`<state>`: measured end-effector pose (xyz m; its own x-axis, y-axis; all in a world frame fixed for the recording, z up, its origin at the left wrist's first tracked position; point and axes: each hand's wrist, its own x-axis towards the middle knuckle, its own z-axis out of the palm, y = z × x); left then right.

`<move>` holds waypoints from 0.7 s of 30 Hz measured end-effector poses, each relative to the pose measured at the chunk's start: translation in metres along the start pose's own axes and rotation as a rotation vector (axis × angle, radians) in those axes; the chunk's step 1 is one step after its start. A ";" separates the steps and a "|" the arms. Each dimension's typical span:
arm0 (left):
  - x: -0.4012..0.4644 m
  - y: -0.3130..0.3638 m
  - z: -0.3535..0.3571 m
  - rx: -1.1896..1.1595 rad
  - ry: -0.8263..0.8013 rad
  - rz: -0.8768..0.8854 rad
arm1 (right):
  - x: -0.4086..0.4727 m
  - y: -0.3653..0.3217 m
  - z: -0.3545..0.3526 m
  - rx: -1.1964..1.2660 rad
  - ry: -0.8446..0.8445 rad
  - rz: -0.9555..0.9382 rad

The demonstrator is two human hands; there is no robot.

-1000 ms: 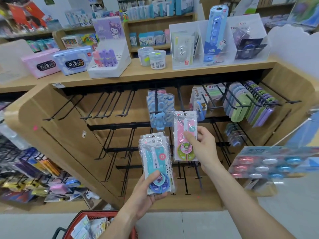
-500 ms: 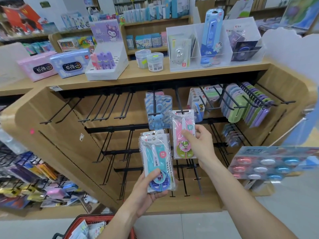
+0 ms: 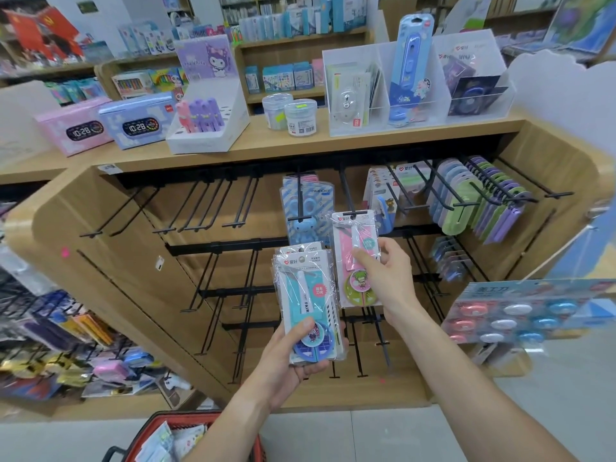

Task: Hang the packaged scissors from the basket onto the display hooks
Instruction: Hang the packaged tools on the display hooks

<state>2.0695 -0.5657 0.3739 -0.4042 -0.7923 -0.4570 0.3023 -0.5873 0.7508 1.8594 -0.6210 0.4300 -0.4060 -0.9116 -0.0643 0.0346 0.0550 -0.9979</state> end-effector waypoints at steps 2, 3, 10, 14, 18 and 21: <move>0.001 0.000 0.000 -0.005 -0.002 0.006 | 0.002 0.001 0.001 -0.028 0.002 -0.005; 0.001 0.001 -0.001 -0.008 -0.003 0.009 | 0.004 0.001 0.002 -0.039 0.000 -0.003; 0.001 0.006 0.004 0.010 -0.003 0.037 | 0.063 -0.006 0.017 -0.069 -0.010 0.058; 0.003 0.013 0.009 0.013 0.006 0.053 | 0.107 -0.006 0.028 -0.128 -0.020 0.104; 0.005 0.017 0.014 0.031 0.007 0.065 | 0.124 0.003 0.030 -0.195 0.045 0.154; 0.005 0.017 0.017 0.046 0.019 0.069 | 0.101 -0.002 0.019 -0.267 0.110 0.114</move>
<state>2.0582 -0.5766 0.3921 -0.3669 -0.8339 -0.4123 0.2882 -0.5233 0.8019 1.8356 -0.7215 0.4260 -0.5103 -0.8446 -0.1623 -0.1496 0.2730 -0.9503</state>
